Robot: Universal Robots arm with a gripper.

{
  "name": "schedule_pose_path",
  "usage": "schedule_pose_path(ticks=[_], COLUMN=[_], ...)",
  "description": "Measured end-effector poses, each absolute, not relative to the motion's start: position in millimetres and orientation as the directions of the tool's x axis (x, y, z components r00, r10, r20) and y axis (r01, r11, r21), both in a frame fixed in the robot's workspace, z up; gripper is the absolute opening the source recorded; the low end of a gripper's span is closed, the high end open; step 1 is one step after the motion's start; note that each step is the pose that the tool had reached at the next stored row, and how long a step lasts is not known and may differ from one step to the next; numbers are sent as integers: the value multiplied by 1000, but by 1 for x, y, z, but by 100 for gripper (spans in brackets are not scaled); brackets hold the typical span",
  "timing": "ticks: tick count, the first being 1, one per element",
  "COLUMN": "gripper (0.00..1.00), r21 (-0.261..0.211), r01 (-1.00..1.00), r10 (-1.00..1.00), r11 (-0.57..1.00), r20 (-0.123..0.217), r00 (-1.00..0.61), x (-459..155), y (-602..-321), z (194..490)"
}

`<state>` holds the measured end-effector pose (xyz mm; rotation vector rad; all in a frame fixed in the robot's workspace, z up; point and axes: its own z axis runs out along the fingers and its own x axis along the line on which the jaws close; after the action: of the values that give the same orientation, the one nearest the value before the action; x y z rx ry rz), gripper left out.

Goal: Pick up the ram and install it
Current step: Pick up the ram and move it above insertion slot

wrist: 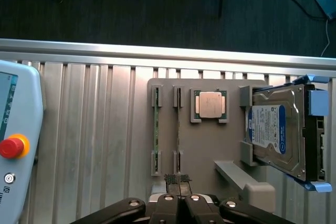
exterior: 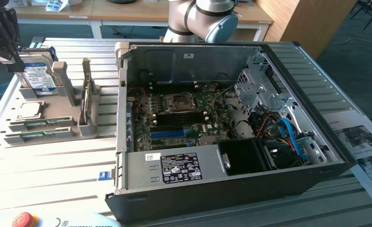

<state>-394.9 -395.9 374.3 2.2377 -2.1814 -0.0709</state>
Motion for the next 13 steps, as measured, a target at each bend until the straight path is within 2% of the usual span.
schedule_pose_path(ticks=[13], gripper=[10], r21=[43], r01=[-999], r10=[-999], r11=[-26], r20=[-21], r00=[25], x=[-395], y=[-396], z=[358])
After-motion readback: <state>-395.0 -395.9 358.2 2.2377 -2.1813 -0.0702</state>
